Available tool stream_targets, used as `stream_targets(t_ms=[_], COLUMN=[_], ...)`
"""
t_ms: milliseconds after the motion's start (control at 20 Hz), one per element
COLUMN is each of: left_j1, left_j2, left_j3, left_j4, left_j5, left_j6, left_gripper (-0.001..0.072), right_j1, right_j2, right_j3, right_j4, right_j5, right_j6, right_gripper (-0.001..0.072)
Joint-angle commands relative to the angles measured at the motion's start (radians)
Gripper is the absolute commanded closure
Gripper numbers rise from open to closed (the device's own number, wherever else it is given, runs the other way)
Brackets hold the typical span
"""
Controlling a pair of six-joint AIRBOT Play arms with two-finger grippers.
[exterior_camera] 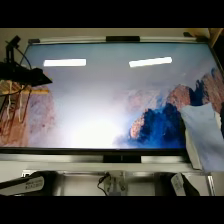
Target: Fold the shirts.
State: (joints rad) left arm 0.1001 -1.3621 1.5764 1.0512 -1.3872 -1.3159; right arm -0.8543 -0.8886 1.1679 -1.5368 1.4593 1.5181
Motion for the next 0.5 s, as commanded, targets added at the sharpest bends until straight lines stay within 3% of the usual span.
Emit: stream_targets(t_ms=[0, 100, 150, 200, 250, 300, 450], left_j1=[-0.172, -0.329, -0.386, -0.43, -0.468, -0.487, -0.458], left_j2=[-0.007, -0.02, -0.031, -0.046, -0.065, -0.077, -0.032], left_j3=[0.074, 0.088, 0.088, 0.087, 0.084, 0.072, -0.055], left_j4=[0.48, 0.77, 0.784, 0.758, 0.726, 0.716, 0.686], left_j5=[-0.003, -0.021, -0.033, -0.045, -0.082, -0.123, -0.04], left_j6=[-0.127, -0.223, -0.222, -0.223, -0.228, -0.255, -0.402], left_gripper=[0.0676, 0.0674, 0.0669, 0.0524, 0.0159, 0.003, 0.0045], right_j1=[0.238, 0.547, 0.7, 0.846, 0.96, 1.037, 1.135], right_j2=[0.0, -0.06, -0.121, -0.201, -0.277, -0.333, -0.436], right_j3=[0.131, 0.135, 0.135, 0.135, 0.135, 0.135, 0.135], right_j4=[0.13, 0.042, -0.03, -0.085, -0.091, -0.068, 0.019], right_j5=[-0.266, -0.227, -0.143, -0.051, 0.009, 0.031, 0.034], right_j6=[0.045, 0.13, 0.175, 0.191, 0.19, 0.189, 0.196], right_gripper=[0.0032, 0.0032, 0.0032, 0.0032, 0.0032, 0.0032, 0.0032])
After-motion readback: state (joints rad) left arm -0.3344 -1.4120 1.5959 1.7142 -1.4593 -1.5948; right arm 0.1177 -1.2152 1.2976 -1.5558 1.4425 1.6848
